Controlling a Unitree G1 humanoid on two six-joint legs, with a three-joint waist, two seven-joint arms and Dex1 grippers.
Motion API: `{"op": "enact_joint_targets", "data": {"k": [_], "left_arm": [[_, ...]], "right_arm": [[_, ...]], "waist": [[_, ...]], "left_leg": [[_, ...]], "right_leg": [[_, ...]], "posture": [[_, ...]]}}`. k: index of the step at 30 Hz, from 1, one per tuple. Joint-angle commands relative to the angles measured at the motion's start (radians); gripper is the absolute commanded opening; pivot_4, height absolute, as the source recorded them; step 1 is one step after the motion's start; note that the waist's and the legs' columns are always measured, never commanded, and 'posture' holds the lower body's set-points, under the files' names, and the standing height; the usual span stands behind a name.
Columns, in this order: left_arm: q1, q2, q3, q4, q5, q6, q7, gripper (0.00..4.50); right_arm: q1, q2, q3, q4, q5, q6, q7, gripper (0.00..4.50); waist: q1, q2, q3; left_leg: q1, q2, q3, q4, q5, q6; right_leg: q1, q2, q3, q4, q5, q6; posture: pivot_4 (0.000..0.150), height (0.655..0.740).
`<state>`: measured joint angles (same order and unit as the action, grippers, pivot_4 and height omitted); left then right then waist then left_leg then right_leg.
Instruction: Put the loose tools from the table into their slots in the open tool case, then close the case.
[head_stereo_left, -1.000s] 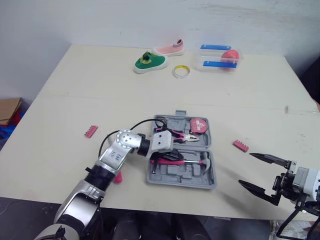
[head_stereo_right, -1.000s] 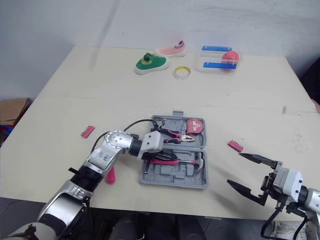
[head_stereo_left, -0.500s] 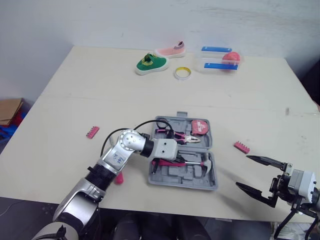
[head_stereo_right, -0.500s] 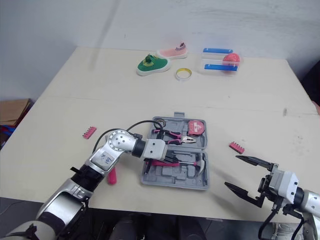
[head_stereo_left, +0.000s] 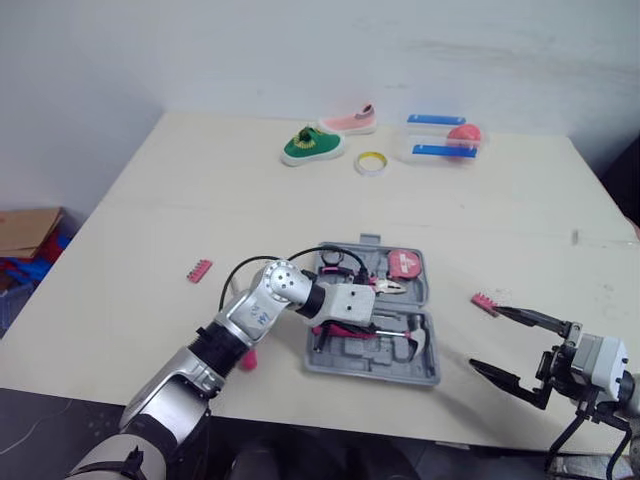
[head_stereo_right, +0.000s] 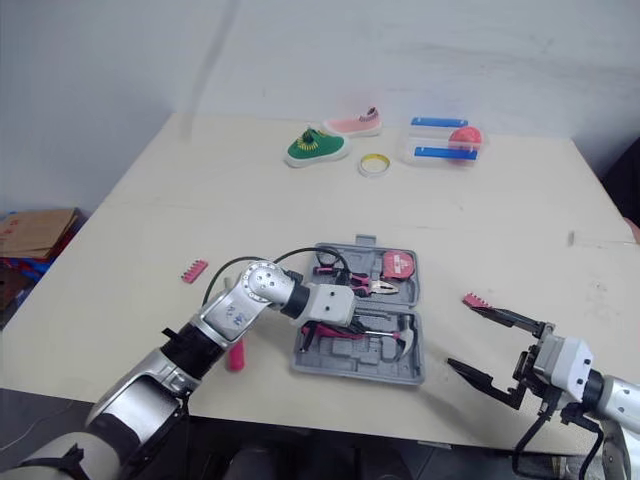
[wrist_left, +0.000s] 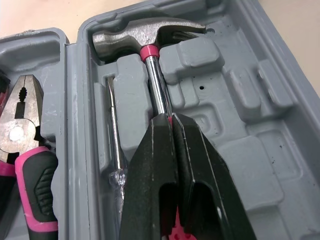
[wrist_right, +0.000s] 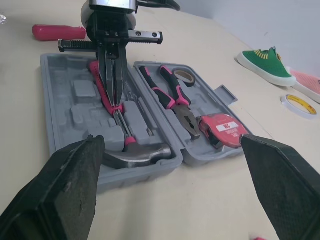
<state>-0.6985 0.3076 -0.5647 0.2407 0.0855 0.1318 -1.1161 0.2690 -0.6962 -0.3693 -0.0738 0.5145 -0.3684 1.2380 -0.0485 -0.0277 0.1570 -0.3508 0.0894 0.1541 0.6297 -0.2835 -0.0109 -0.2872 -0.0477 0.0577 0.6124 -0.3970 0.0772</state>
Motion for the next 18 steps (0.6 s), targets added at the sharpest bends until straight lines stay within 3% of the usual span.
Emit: {"op": "enact_joint_targets", "data": {"k": [1, 4, 6, 7, 9, 12, 18], "left_arm": [[0.05, 0.019, -0.04, 0.072, 0.048, 0.052, -0.006, 0.04], [0.062, 0.04, 0.173, -0.052, -0.189, 0.019, -0.069, 0.04], [0.061, 0.074, 0.272, -0.071, -0.262, -0.062, -0.093, 0.04], [0.056, 0.089, 0.315, -0.059, -0.281, -0.133, -0.094, 0.04], [0.057, 0.122, 0.395, -0.05, -0.339, -0.177, -0.113, 0.04], [0.068, 0.173, 0.478, -0.036, -0.389, -0.215, -0.14, 0.85], [0.171, 0.334, 0.651, -0.01, -0.411, -0.23, -0.09, 3.53]], "right_arm": [[0.006, 0.002, -0.013, -0.03, 0.009, -0.003, -0.014, 4.5], [0.006, -0.035, -0.064, -0.013, 0.027, 0.007, -0.013, 4.5], [-0.008, -0.074, -0.099, 0.031, 0.035, 0.005, 0.012, 4.5], [-0.021, -0.096, -0.114, 0.063, 0.035, -0.001, 0.03, 4.5], [-0.048, -0.134, -0.14, 0.12, 0.045, -0.008, 0.061, 4.5], [-0.075, -0.172, -0.177, 0.177, 0.051, -0.012, 0.09, 4.5], [-0.072, -0.196, -0.274, 0.273, 0.031, -0.06, 0.093, 4.5]], "waist": [[0.003, 0.002, -0.001], [0.001, 0.008, 0.004], [-0.002, 0.008, 0.009], [-0.002, 0.008, 0.01], [0.003, 0.009, 0.011], [0.012, 0.009, 0.012], [0.016, 0.01, 0.021]], "left_leg": [[0.0, 0.0, 0.0, 0.0, 0.0, 0.0], [-0.001, 0.0, 0.0, -0.001, 0.0, 0.0], [-0.008, 0.0, 0.0, 0.0, 0.004, 0.004], [-0.014, 0.0, 0.0, 0.002, 0.005, 0.004], [-0.022, 0.0, 0.0, 0.002, 0.01, -0.003], [-0.024, 0.0, 0.001, 0.001, 0.011, -0.004], [-0.024, 0.001, 0.003, 0.0, 0.01, -0.006]], "right_leg": [[0.0, 0.0, 0.0, 0.0, 0.0, 0.0], [-0.003, 0.0, -0.001, 0.0, 0.0, 0.0], [-0.015, 0.001, -0.001, 0.003, 0.003, 0.007], [-0.022, 0.002, -0.001, 0.007, 0.009, 0.017], [-0.032, 0.003, -0.001, 0.008, 0.009, 0.018], [-0.035, 0.004, 0.001, 0.008, 0.007, 0.018], [-0.037, 0.005, 0.002, 0.007, 0.004, 0.019]], "posture": [[0.15, 0.74], [0.15, 0.74], [0.15, 0.74], [0.15, 0.74], [0.15, 0.74], [0.15, 0.74], [0.15, 0.74]]}}
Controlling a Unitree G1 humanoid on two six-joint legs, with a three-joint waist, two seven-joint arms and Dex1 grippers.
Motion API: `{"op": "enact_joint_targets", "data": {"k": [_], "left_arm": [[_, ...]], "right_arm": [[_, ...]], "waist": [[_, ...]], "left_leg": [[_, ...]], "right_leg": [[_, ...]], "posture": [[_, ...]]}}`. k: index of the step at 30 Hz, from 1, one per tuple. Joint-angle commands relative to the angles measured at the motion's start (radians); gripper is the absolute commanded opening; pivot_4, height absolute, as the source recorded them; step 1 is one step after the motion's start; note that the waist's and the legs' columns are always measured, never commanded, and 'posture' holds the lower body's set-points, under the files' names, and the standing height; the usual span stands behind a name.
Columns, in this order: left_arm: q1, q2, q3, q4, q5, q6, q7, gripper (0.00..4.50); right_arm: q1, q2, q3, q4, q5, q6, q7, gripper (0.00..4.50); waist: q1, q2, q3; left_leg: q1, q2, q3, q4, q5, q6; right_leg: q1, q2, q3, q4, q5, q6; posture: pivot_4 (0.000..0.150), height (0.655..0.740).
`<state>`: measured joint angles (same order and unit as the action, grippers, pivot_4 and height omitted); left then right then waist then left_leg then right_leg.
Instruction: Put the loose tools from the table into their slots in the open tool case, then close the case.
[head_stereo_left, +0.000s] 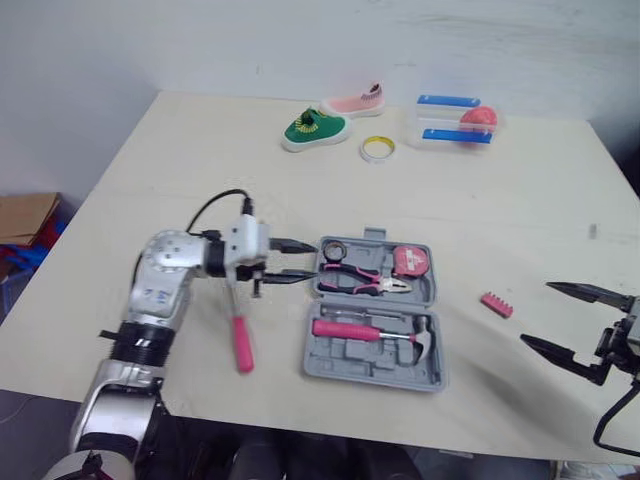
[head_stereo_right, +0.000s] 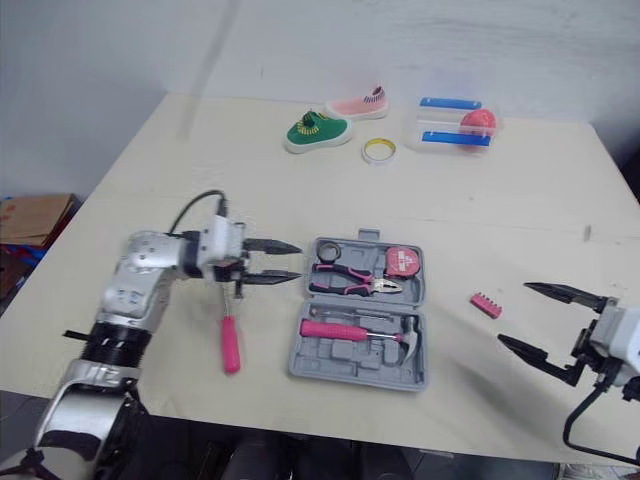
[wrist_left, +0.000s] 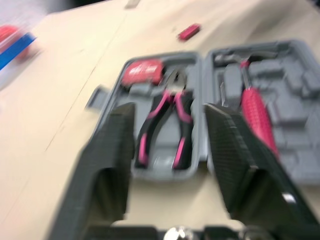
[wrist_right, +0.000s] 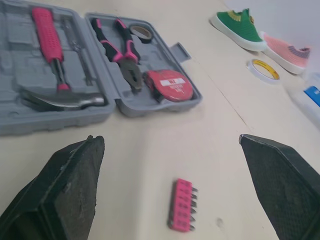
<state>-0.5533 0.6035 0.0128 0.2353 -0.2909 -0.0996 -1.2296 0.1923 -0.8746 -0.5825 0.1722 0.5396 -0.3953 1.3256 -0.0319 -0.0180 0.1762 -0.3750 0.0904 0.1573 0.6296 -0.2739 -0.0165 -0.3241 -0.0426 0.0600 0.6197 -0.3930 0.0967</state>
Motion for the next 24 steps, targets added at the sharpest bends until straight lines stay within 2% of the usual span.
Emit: {"op": "enact_joint_targets", "data": {"k": [1, 2, 6, 14, 16, 19, 24], "left_arm": [[0.066, 0.073, 0.126, 0.013, -0.036, -0.008, 0.046, 4.08], [0.12, 0.115, 0.214, 0.055, -0.035, -0.033, 0.091, 4.47], [0.299, 0.262, 0.435, 0.243, -0.017, -0.093, 0.213, 4.47], [0.464, 0.402, 0.652, 0.572, -0.031, -0.207, 0.321, 4.47], [0.511, 0.419, 0.657, 0.605, -0.01, -0.225, 0.347, 4.47], [0.551, 0.409, 0.671, 0.581, -0.043, -0.24, 0.32, 4.47], [0.548, 0.387, 0.685, 0.527, -0.09, -0.233, 0.309, 4.47]], "right_arm": [[0.006, -0.024, -0.085, 0.077, -0.002, -0.058, 0.008, 4.5], [0.009, -0.035, -0.117, 0.157, -0.017, -0.098, 0.005, 4.5], [-0.002, -0.073, -0.196, 0.417, -0.053, -0.22, -0.036, 4.5], [-0.021, -0.143, -0.223, 0.759, -0.129, -0.388, -0.171, 4.5], [-0.016, -0.153, -0.217, 0.801, -0.126, -0.402, -0.172, 4.5], [-0.032, -0.147, -0.206, 0.813, -0.104, -0.389, -0.166, 4.5], [-0.1, -0.096, -0.145, 0.742, -0.083, -0.374, -0.121, 4.5]], "waist": [[0.0, 0.0, 0.003], [-0.001, 0.0, 0.003], [-0.024, -0.006, 0.009], [-0.038, -0.007, 0.01], [-0.043, -0.007, 0.01], [-0.049, -0.007, 0.01], [-0.056, -0.007, 0.01]], "left_leg": [[0.0, 0.0, 0.001, 0.0, 0.0, 0.0], [0.0, 0.0, 0.001, 0.0, 0.0, 0.0], [0.002, 0.001, 0.003, -0.001, -0.001, 0.0], [0.005, 0.002, 0.003, -0.002, -0.006, -0.001], [0.006, 0.002, 0.002, -0.002, -0.007, -0.003], [0.007, 0.002, 0.001, -0.006, -0.01, -0.004], [0.007, 0.003, 0.001, -0.007, -0.007, -0.003]], "right_leg": [[0.0, 0.0, 0.0, 0.0, 0.0, 0.0], [0.0, 0.0, 0.0, 0.0, 0.0, 0.0], [-0.001, -0.001, 0.001, 0.0, -0.001, -0.002], [0.0, -0.004, -0.001, 0.005, -0.003, -0.006], [0.0, -0.004, -0.002, 0.006, -0.005, -0.008], [0.0, -0.004, -0.003, 0.007, -0.006, -0.01], [-0.001, -0.002, -0.003, 0.008, -0.005, -0.01]], "posture": [[0.15, 0.74], [0.15, 0.74], [0.15, 0.74], [0.15, 0.74], [0.15, 0.74], [0.15, 0.74], [0.15, 0.74]]}}
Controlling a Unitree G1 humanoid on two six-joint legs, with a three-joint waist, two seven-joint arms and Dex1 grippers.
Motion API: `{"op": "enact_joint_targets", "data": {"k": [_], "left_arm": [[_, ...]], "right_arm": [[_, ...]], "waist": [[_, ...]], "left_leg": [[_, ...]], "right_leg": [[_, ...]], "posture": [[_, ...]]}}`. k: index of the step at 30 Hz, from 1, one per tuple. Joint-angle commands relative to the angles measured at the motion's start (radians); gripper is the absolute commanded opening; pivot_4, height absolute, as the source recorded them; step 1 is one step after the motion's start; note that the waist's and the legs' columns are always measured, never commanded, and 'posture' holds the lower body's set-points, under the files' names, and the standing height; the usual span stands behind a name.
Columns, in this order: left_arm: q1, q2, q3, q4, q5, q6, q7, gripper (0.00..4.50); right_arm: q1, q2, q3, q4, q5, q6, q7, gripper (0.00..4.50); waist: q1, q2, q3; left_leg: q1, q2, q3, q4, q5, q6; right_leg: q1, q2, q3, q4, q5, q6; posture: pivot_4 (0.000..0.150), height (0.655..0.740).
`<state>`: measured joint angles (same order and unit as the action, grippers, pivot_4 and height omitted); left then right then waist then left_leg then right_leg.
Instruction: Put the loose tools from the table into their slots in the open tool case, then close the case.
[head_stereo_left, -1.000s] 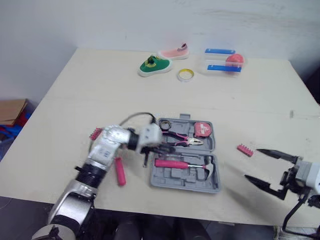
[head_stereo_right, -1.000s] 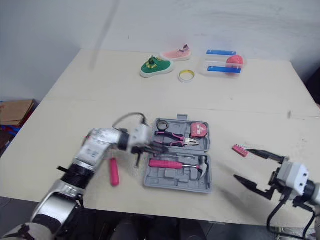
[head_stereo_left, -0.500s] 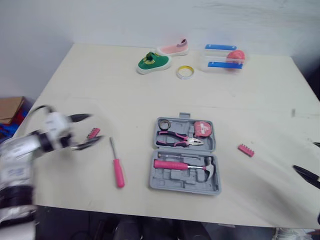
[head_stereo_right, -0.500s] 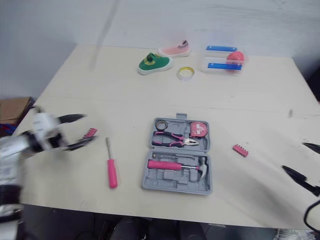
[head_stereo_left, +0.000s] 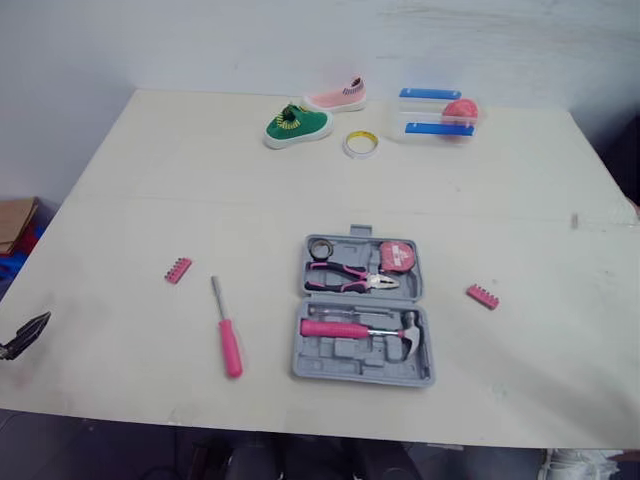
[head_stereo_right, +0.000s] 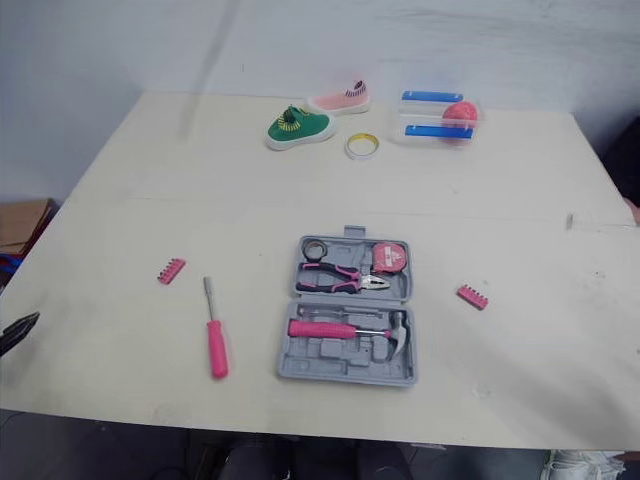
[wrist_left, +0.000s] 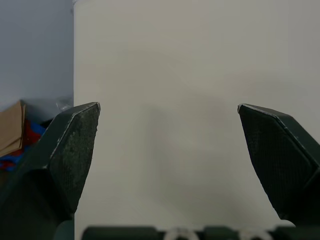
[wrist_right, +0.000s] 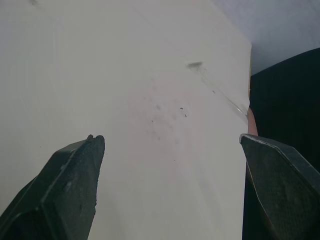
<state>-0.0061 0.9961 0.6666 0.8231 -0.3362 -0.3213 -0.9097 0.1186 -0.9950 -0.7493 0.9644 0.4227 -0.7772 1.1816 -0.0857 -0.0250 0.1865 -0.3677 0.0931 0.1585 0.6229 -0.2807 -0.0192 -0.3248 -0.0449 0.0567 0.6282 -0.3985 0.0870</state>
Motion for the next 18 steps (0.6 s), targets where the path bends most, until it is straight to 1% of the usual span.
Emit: {"op": "enact_joint_targets", "data": {"k": [1, 6, 9, 11, 14, 15, 18], "left_arm": [[0.001, -0.011, 0.031, -0.072, -0.053, -0.008, -0.016, 4.47], [-0.016, -0.024, -0.013, -0.164, -0.065, 0.052, -0.044, 4.47], [-0.031, -0.015, -0.041, -0.186, -0.045, 0.099, -0.022, 4.47], [-0.041, -0.013, -0.077, -0.249, -0.082, 0.204, -0.075, 4.47], [-0.041, -0.018, -0.156, -0.356, -0.084, 0.276, -0.149, 4.47], [-0.051, -0.02, -0.184, -0.379, -0.068, 0.31, -0.136, 4.47], [-0.066, -0.028, -0.243, -0.442, -0.012, 0.383, -0.06, 4.47]], "right_arm": [[-0.036, 0.033, 0.031, -0.062, 0.034, 0.008, 0.027, 4.5], [-0.091, 0.056, 0.07, -0.143, 0.061, 0.052, 0.059, 4.5], [-0.114, 0.069, 0.08, -0.197, 0.079, 0.096, 0.057, 4.5], [-0.122, 0.1, 0.112, -0.307, 0.117, 0.166, 0.075, 4.5], [-0.128, 0.154, 0.176, -0.512, 0.16, 0.247, 0.074, 4.5], [-0.122, 0.176, 0.198, -0.616, 0.188, 0.295, 0.051, 4.5], [-0.087, 0.212, 0.234, -0.802, 0.236, 0.398, 0.033, 4.5]], "waist": [[-0.003, 0.0, 0.0], [-0.001, 0.001, 0.0], [0.0, 0.001, 0.0], [0.0, 0.0, 0.0], [0.001, 0.0, 0.0], [0.001, 0.001, 0.0], [0.003, 0.002, 0.001]], "left_leg": [[0.0, 0.0, 0.0, 0.0, 0.001, 0.0], [0.0, 0.0, 0.002, 0.0, 0.003, -0.003], [-0.001, 0.0, 0.002, 0.001, 0.004, -0.003], [-0.001, 0.0, 0.002, 0.001, 0.004, -0.003], [-0.002, 0.002, 0.002, 0.002, 0.004, -0.003], [-0.002, 0.002, 0.002, 0.003, 0.004, -0.003], [-0.003, 0.002, 0.002, 0.005, 0.004, -0.004]], "right_leg": [[0.0, 0.0, 0.0, 0.0, 0.0, 0.0], [-0.001, 0.001, 0.002, 0.0, 0.0, 0.001], [-0.001, 0.002, 0.002, 0.0, 0.001, 0.001], [-0.001, 0.002, 0.002, 0.0, 0.001, 0.001], [-0.001, 0.003, 0.002, 0.001, 0.001, 0.002], [-0.001, 0.004, 0.002, 0.001, 0.001, 0.002], [-0.003, 0.004, 0.003, 0.005, 0.0, 0.002]], "posture": [[0.15, 0.74], [0.15, 0.74], [0.15, 0.74], [0.15, 0.74], [0.15, 0.74], [0.15, 0.74], [0.15, 0.74]]}}
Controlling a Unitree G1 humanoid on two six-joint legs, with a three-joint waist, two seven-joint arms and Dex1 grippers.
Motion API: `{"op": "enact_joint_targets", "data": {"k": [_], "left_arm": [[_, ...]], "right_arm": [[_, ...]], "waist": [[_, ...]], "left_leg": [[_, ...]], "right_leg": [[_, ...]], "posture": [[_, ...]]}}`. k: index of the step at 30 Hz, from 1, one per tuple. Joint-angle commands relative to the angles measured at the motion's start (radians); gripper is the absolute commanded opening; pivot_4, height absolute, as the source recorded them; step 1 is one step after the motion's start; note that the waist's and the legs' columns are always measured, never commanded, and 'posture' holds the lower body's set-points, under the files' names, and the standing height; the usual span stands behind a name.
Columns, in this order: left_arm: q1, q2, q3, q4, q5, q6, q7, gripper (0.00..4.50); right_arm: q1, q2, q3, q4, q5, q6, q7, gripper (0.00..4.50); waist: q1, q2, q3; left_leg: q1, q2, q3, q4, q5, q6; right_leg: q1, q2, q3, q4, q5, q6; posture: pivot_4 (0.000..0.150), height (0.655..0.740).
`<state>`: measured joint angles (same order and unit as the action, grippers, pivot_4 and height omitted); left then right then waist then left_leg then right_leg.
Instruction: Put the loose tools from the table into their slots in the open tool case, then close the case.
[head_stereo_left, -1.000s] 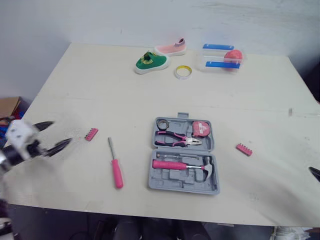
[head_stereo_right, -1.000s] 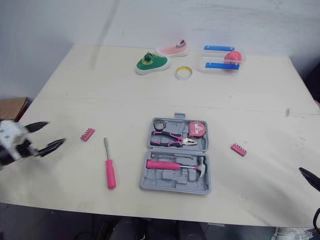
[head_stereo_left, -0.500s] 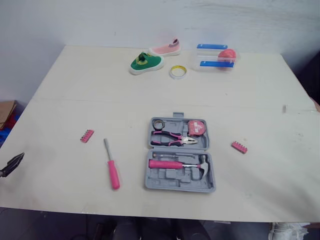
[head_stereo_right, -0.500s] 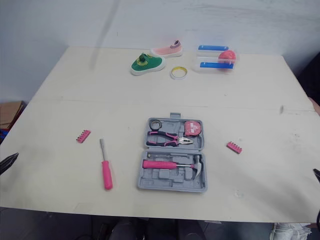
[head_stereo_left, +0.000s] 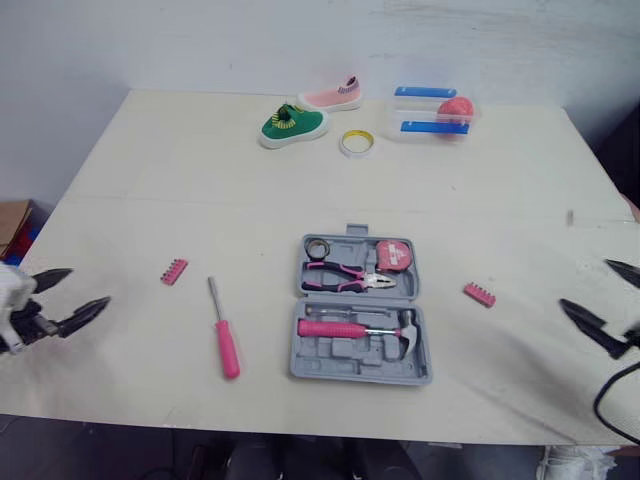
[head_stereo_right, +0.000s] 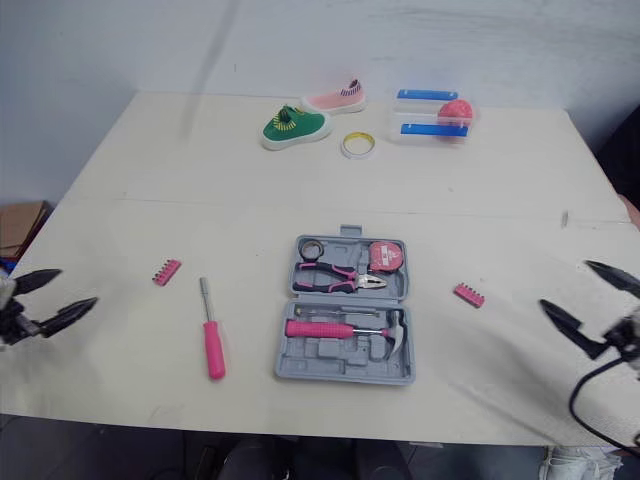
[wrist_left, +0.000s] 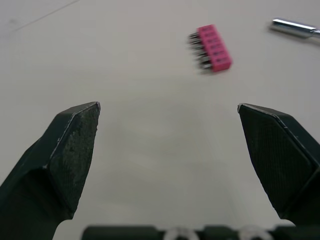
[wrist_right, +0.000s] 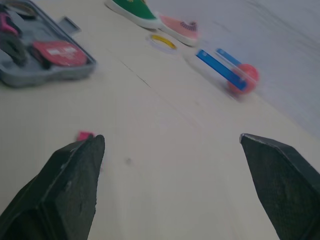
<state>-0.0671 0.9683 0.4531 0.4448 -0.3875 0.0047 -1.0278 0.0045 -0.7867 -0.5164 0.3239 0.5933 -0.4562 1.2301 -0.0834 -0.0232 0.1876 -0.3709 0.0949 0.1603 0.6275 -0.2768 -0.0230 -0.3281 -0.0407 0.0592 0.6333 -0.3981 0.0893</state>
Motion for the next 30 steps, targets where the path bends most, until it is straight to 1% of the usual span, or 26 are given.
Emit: {"op": "enact_joint_targets", "data": {"k": [1, 3, 6, 10, 13, 19, 26, 30], "left_arm": [[-0.003, -0.001, -0.039, -0.08, 0.05, 0.07, 0.074, 4.47], [-0.012, -0.034, -0.041, -0.135, 0.02, 0.134, 0.105, 4.47], [-0.02, -0.093, -0.075, -0.209, 0.02, 0.219, 0.159, 4.47], [-0.066, -0.155, -0.065, -0.217, 0.044, 0.228, 0.262, 4.47], [-0.092, -0.183, -0.107, -0.213, 0.063, 0.226, 0.278, 4.47], [-0.168, -0.233, -0.163, -0.16, 0.087, 0.253, 0.303, 4.47], [-0.205, -0.237, -0.202, -0.116, 0.115, 0.287, 0.307, 4.47], [-0.214, -0.246, -0.223, -0.069, 0.141, 0.256, 0.3, 4.47]], "right_arm": [[0.037, 0.008, 0.003, -0.187, 0.068, 0.094, -0.015, 4.5], [0.049, 0.024, 0.035, -0.266, 0.086, 0.146, -0.016, 4.5], [0.025, 0.082, 0.125, -0.427, 0.092, 0.185, -0.051, 4.5], [0.013, 0.108, 0.192, -0.535, 0.065, 0.177, -0.03, 4.5], [0.001, 0.116, 0.226, -0.556, 0.06, 0.198, -0.034, 4.5], [-0.039, 0.126, 0.256, -0.524, 0.029, 0.171, -0.008, 4.5], [-0.045, 0.128, 0.254, -0.518, 0.017, 0.172, -0.013, 4.5], [-0.04, 0.126, 0.257, -0.54, 0.004, 0.195, -0.044, 4.5]], "waist": [[0.003, 0.0, 0.0], [0.004, 0.0, 0.0], [0.002, 0.0, 0.0], [0.006, -0.002, 0.001], [0.009, -0.002, 0.001], [0.021, -0.003, 0.001], [0.029, -0.003, 0.001], [0.028, -0.003, 0.001]], "left_leg": [[0.0, 0.0, 0.0, 0.0, 0.0, 0.0], [0.0, 0.0, 0.0, 0.001, 0.0, 0.0], [-0.001, 0.0, 0.0, 0.002, 0.0, 0.0], [-0.001, 0.0, 0.0, 0.004, 0.001, 0.0], [-0.001, 0.0, -0.001, 0.005, 0.003, -0.001], [-0.001, 0.0, 0.0, 0.006, 0.003, 0.0], [-0.001, 0.001, 0.003, 0.006, 0.004, -0.002], [-0.001, 0.001, 0.005, 0.008, 0.004, -0.001]], "right_leg": [[-0.001, 0.0, 0.0, 0.001, 0.0, 0.0], [-0.001, 0.0, 0.0, 0.001, -0.001, 0.001], [-0.001, 0.0, 0.001, 0.002, -0.001, 0.001], [-0.003, 0.001, 0.001, 0.008, -0.001, 0.001], [-0.003, 0.001, 0.001, 0.01, -0.001, 0.001], [-0.003, 0.001, 0.0, 0.011, -0.001, 0.001], [-0.007, 0.002, 0.001, 0.013, -0.001, 0.001], [-0.009, 0.002, 0.001, 0.017, -0.001, 0.001]], "posture": [[0.15, 0.74], [0.15, 0.74], [0.15, 0.74], [0.15, 0.74], [0.15, 0.74], [0.15, 0.74], [0.15, 0.74], [0.15, 0.74]]}}
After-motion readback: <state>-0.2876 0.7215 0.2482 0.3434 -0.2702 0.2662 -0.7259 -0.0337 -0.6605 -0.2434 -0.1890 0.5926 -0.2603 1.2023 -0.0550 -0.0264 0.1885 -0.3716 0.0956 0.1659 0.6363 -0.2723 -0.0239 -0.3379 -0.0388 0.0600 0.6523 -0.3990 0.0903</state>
